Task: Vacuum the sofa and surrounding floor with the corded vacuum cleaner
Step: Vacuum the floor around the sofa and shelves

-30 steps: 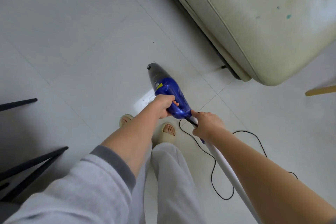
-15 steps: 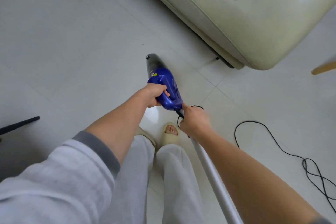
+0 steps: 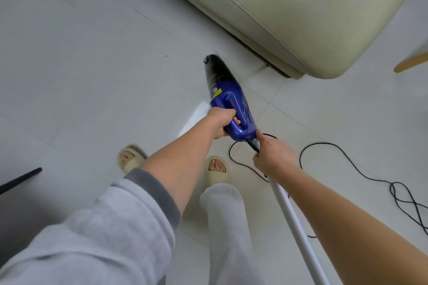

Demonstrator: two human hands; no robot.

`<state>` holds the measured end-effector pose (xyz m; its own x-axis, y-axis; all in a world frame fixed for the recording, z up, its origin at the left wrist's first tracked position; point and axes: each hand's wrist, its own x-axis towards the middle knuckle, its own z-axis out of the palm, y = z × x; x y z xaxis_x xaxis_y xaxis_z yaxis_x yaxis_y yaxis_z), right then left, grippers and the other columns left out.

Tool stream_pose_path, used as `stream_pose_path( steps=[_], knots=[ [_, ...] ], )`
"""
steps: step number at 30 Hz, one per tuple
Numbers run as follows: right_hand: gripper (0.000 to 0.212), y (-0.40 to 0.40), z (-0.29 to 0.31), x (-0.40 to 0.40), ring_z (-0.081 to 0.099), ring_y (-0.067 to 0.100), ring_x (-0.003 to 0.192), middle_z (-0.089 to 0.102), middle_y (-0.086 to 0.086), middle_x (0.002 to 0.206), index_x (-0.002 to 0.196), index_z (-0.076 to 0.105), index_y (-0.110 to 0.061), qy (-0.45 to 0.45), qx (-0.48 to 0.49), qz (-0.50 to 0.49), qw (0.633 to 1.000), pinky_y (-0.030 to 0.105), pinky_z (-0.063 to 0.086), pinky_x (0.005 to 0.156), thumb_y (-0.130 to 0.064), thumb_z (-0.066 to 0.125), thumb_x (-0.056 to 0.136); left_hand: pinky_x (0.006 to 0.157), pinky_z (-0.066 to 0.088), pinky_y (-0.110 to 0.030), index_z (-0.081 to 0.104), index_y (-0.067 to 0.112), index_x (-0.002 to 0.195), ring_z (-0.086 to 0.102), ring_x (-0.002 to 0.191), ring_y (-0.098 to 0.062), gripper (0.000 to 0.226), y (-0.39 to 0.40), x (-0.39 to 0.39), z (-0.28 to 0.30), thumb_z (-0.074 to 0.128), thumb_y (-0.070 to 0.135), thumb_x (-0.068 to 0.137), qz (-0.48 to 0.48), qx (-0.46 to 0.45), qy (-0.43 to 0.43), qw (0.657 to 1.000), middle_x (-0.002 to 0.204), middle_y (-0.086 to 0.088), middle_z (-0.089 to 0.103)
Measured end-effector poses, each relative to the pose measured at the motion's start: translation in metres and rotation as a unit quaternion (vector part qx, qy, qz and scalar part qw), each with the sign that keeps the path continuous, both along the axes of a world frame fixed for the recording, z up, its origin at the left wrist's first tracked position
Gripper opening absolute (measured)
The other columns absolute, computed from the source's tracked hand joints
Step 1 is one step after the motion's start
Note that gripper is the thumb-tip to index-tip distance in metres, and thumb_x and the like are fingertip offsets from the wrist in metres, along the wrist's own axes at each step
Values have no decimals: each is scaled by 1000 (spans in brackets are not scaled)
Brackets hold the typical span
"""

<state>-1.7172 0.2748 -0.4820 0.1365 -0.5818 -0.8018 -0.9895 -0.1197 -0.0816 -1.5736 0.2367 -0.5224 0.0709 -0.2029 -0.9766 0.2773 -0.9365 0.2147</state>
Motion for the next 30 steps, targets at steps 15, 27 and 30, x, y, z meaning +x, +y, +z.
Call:
stream_pose_path(
  steps=[15, 27, 30],
  knots=[
    [58, 26, -13, 127, 58, 28, 72, 63, 6, 85, 135, 32, -24, -23, 11, -160, 987, 28, 41, 57, -12, 49, 81, 81, 51, -34, 50, 8, 81, 53, 64, -14, 17, -21, 110, -10, 42, 7, 96, -176, 2, -29, 984, 70, -3, 52],
    [51, 49, -8, 121, 53, 29, 76, 62, 5, 82, 129, 36, -25, -34, -36, -247, 968, 30, 39, 59, -15, 48, 81, 83, 50, -31, 50, 9, 74, 53, 63, -13, 24, -23, 87, -4, 41, 8, 96, -294, -24, -27, 955, 67, -2, 53],
    [50, 54, -5, 111, 49, 30, 75, 57, 5, 83, 129, 36, -23, -10, -39, -253, 967, 31, 37, 59, -13, 49, 82, 84, 50, -31, 49, 8, 76, 53, 66, -13, 23, -19, 74, -3, 40, 8, 97, -304, -26, -10, 952, 71, -3, 53]
  ],
)
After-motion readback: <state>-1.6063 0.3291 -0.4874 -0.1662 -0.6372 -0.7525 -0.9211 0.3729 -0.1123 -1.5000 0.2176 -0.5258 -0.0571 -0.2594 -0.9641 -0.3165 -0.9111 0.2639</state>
